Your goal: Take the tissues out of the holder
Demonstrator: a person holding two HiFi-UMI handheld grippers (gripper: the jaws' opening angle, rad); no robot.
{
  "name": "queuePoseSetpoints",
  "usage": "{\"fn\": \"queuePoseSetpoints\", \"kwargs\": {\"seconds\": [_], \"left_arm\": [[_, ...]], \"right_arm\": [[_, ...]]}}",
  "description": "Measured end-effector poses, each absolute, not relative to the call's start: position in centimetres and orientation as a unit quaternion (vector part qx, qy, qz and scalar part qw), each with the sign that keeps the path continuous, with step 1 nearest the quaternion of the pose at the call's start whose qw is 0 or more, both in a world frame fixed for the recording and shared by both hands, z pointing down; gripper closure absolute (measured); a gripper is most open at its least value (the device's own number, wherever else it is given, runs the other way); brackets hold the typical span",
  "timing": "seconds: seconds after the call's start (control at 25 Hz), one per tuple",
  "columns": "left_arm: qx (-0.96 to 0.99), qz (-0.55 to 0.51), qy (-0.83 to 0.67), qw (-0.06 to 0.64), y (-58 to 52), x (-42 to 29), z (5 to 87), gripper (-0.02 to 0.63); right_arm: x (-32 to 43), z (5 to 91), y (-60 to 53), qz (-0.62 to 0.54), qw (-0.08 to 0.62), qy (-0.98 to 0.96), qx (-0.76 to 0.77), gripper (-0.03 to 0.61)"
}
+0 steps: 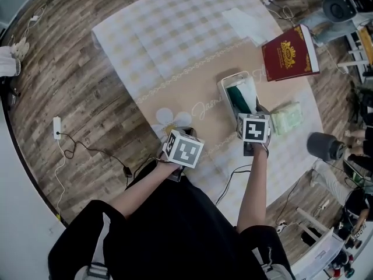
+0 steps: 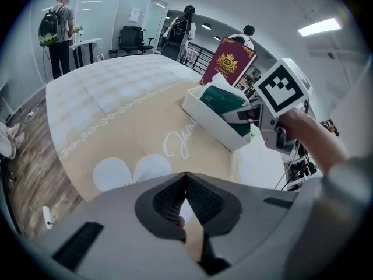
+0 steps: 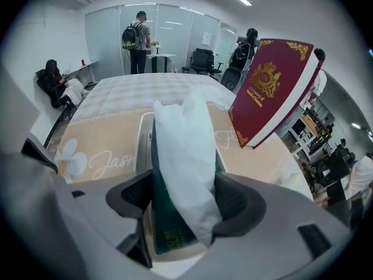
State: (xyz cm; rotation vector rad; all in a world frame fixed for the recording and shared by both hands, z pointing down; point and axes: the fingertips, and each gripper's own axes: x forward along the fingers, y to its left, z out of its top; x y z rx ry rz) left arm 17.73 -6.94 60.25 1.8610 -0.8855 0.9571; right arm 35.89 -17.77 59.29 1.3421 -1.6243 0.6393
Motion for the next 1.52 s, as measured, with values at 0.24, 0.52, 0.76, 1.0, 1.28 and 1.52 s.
{"fn": "queuePoseSetpoints", "kwargs": {"seconds": [0.24,0.52,0.76,1.0,1.28,1.52], "left_arm": [[0.743,0.383,-0.355,0.419,-6.8,17.6,60.2,0.612],[0.746,0.383,-0.353,0.416,-6.3,17.6,59.8,0.612],[0.751,0.379,-0.35,0.411,-5.8,17.6,59.6,0.612],[0.754,0.37,-0.354,0.41,-5.4,17.2,58.8,0.612],[0.752,0.358,-0.372,0.41,-3.6,15.9,57.7,0.613],[0.745,0.345,-0.395,0.412,-0.4,14.3,56.6,0.612]], "right_arm": [[35.3,59.0,-17.6,0.254,0.467,-0.658,0.533,0.302],[36.0,57.1,-17.5,0.248,0.442,-0.653,0.563,0.33],[36.1,52.8,-16.8,0.216,0.415,-0.656,0.592,0.331],[33.7,49.3,-14.2,0.215,0.383,-0.673,0.595,0.331],[29.9,48.5,-9.9,0.218,0.38,-0.696,0.569,0.334],[26.5,49.2,-6.0,0.233,0.377,-0.715,0.54,0.338]]}}
